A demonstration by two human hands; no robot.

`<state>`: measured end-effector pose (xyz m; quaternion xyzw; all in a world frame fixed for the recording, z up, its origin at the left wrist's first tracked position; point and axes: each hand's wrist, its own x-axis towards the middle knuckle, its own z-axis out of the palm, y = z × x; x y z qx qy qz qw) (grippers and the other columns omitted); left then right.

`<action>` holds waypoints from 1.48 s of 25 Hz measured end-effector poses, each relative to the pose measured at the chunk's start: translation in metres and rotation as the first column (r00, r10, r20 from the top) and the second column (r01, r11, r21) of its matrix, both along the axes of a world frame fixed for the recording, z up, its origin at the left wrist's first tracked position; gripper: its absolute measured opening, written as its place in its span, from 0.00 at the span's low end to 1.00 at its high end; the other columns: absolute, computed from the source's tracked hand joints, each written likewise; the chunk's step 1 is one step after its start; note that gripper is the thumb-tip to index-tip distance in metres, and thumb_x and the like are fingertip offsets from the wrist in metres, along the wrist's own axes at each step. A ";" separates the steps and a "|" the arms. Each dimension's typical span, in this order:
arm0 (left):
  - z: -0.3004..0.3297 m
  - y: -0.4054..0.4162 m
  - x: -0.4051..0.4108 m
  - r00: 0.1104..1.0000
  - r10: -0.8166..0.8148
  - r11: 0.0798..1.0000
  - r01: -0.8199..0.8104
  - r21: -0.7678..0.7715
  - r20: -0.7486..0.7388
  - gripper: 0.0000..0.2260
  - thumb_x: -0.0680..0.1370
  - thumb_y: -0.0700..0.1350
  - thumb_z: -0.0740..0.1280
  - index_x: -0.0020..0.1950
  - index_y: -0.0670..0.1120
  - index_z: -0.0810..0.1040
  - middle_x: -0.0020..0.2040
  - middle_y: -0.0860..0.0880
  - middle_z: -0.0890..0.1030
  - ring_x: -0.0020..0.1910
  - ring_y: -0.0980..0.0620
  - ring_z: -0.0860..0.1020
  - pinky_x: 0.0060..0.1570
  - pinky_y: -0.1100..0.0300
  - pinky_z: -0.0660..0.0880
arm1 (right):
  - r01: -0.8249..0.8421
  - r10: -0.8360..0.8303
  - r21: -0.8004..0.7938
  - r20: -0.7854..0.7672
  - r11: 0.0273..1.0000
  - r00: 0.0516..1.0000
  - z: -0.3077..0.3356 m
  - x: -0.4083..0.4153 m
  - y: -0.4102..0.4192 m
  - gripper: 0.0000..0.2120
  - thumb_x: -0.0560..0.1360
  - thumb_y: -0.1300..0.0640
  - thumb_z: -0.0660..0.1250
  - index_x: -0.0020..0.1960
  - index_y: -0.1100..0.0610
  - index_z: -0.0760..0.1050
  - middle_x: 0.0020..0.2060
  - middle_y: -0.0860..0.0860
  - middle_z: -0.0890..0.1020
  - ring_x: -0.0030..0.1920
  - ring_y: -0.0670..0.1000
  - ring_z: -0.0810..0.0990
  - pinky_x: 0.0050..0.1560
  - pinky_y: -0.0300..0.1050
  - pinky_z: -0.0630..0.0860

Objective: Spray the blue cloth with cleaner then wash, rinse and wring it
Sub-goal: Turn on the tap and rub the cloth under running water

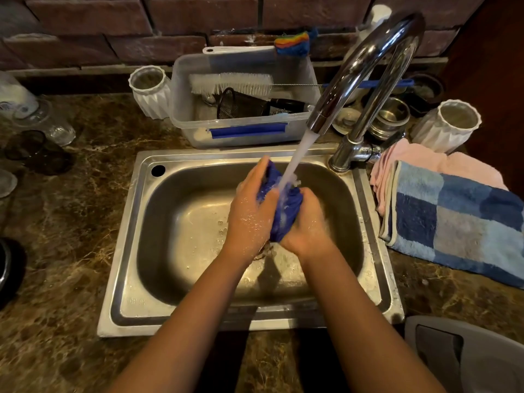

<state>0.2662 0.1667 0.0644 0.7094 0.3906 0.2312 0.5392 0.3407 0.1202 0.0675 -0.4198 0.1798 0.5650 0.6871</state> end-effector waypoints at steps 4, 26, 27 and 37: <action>-0.004 -0.010 0.006 0.987 0.161 0.971 -0.160 0.180 0.006 0.11 0.75 0.50 0.64 0.57 0.59 0.73 0.58 0.53 0.74 0.56 0.59 0.73 0.54 0.71 0.67 | -0.052 0.038 0.036 0.306 0.998 0.951 0.003 -0.020 0.006 0.17 0.77 0.44 0.57 0.57 0.54 0.75 0.45 0.51 0.81 0.48 0.50 0.80 0.48 0.44 0.78; -0.016 0.016 -0.014 0.898 0.367 0.546 0.002 -0.838 0.242 0.11 0.79 0.43 0.56 0.54 0.43 0.76 0.49 0.43 0.79 0.49 0.50 0.79 0.50 0.55 0.77 | 0.249 -0.244 -0.051 0.083 0.967 0.966 0.002 0.006 0.000 0.10 0.76 0.54 0.60 0.42 0.57 0.77 0.41 0.55 0.81 0.43 0.54 0.80 0.57 0.52 0.76; -0.017 0.015 -0.014 0.896 0.363 0.614 -0.022 -0.789 0.257 0.11 0.79 0.41 0.59 0.58 0.44 0.75 0.52 0.44 0.80 0.51 0.50 0.80 0.53 0.55 0.77 | 0.231 -0.228 -0.023 0.082 0.973 0.970 0.002 0.004 0.000 0.10 0.75 0.54 0.60 0.44 0.57 0.78 0.42 0.55 0.82 0.45 0.55 0.80 0.58 0.53 0.76; 0.006 -0.009 0.009 0.985 0.123 0.984 -0.104 -0.145 0.122 0.14 0.74 0.56 0.63 0.58 0.56 0.71 0.59 0.48 0.75 0.57 0.54 0.76 0.55 0.66 0.74 | -0.004 -0.036 0.058 0.665 0.998 0.746 -0.006 -0.022 0.000 0.16 0.76 0.45 0.57 0.60 0.49 0.72 0.58 0.57 0.77 0.57 0.52 0.78 0.56 0.46 0.76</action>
